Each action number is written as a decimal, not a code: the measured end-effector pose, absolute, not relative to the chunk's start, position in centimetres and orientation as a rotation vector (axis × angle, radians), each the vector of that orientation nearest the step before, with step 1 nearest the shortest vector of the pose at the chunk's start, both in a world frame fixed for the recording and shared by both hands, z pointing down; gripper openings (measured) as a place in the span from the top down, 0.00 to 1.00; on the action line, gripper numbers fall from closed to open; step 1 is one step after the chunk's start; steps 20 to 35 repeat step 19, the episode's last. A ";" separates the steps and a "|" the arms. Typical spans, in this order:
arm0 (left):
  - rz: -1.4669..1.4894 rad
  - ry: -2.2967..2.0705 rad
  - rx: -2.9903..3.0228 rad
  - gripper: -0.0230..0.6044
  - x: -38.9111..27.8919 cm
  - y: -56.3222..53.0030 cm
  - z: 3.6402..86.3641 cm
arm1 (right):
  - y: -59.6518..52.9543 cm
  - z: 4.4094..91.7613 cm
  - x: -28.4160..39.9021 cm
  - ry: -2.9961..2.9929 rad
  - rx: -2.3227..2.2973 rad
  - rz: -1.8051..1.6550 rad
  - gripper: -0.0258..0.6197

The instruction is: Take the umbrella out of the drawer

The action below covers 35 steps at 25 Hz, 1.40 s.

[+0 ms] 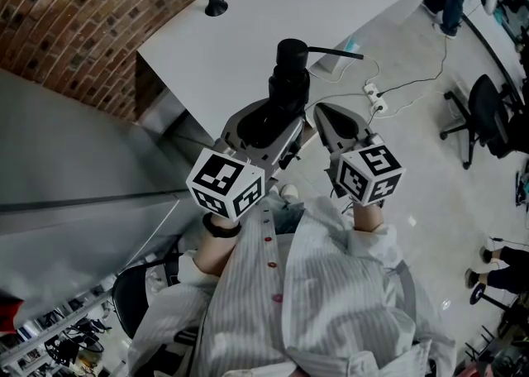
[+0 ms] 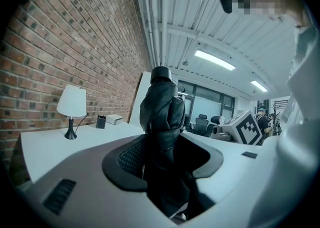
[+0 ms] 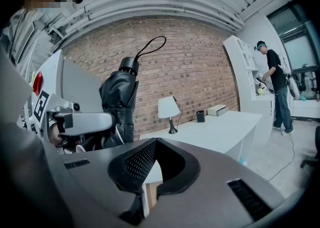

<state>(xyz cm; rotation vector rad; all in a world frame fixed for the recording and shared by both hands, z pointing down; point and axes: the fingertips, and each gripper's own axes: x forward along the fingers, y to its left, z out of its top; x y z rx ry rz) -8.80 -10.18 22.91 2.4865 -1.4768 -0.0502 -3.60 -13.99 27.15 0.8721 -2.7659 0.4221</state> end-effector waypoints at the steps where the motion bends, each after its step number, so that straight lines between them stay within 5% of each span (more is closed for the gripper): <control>1: -0.051 -1.477 2.487 0.63 -8.8 -10.1 22.9 | -13.9 27.3 -3.6 -2.765 0.872 0.423 0.91; 35: -0.018 -1.453 2.476 0.63 -8.7 -9.7 24.0 | -13.2 28.5 -3.5 -2.735 0.863 0.452 0.91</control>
